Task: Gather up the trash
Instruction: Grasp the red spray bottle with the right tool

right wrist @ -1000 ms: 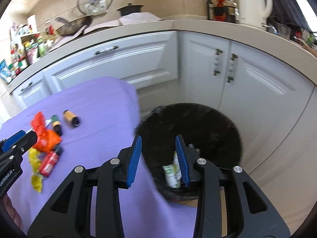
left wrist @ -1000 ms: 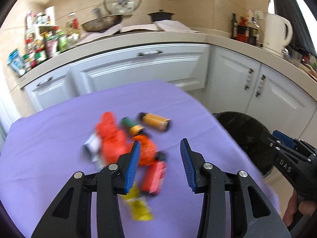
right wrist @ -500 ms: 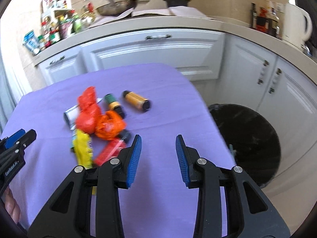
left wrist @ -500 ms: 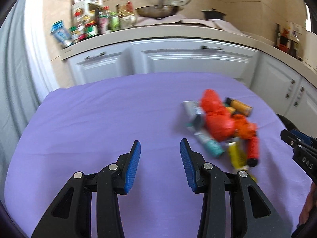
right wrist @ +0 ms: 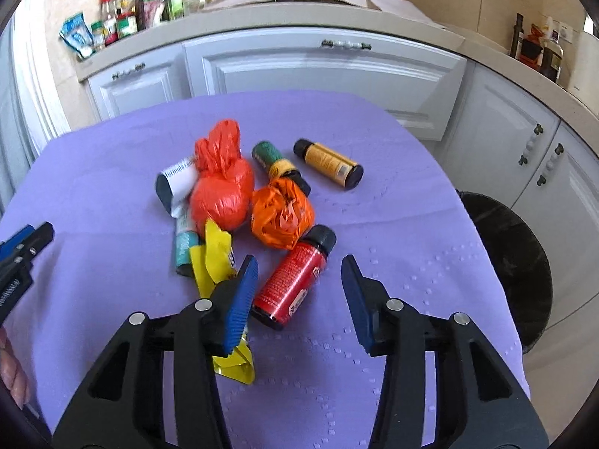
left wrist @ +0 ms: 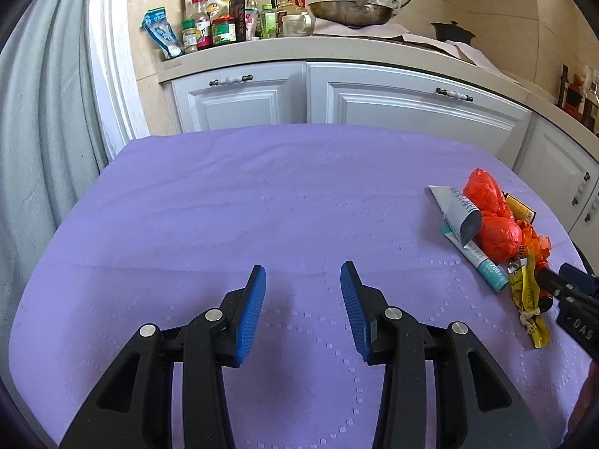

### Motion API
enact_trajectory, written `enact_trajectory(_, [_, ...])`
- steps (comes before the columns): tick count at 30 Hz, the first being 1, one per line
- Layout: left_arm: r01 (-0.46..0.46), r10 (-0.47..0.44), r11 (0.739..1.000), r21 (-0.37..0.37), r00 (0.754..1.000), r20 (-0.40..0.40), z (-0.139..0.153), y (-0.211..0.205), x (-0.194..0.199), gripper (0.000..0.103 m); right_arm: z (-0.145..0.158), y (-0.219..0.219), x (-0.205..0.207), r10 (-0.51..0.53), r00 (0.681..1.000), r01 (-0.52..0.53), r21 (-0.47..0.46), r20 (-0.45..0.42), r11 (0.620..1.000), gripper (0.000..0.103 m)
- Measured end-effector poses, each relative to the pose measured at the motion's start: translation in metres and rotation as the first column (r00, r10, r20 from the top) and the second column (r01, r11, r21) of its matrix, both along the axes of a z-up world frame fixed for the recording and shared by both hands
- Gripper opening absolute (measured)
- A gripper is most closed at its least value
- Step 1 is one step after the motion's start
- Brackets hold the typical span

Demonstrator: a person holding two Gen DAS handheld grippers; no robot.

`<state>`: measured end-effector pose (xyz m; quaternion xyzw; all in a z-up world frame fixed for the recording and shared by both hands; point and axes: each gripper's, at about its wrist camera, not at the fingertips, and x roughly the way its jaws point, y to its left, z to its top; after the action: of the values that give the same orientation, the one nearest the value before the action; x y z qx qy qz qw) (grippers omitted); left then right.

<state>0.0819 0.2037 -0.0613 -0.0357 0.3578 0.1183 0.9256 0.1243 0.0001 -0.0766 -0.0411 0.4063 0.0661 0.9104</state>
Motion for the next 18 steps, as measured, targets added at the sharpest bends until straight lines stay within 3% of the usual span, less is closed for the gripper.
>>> enact_trajectory(10, [0.034, -0.035, 0.999, -0.016, 0.999, -0.020, -0.005, -0.012, 0.003, 0.042, -0.006, -0.017, 0.007, -0.034, 0.999, 0.034, -0.003, -0.014, 0.999, 0.042])
enact_trajectory(12, [0.040, -0.041, 0.999, -0.019, 0.999, -0.025, -0.006, -0.015, 0.003, 0.042, -0.007, -0.017, 0.009, -0.026, 1.000, 0.026, -0.002, -0.017, 1.000, 0.026])
enact_trajectory(13, [0.043, -0.043, 0.999, -0.020, 0.999, -0.027, -0.006, -0.017, 0.004, 0.042, -0.008, -0.018, 0.011, -0.020, 0.999, 0.020, 0.000, -0.026, 1.000, 0.023])
enact_trajectory(18, [0.063, -0.064, 0.998, -0.020, 0.997, -0.034, -0.007, -0.028, 0.003, 0.042, -0.008, -0.024, 0.010, -0.011, 1.000, 0.011, 0.006, -0.022, 1.000, 0.023])
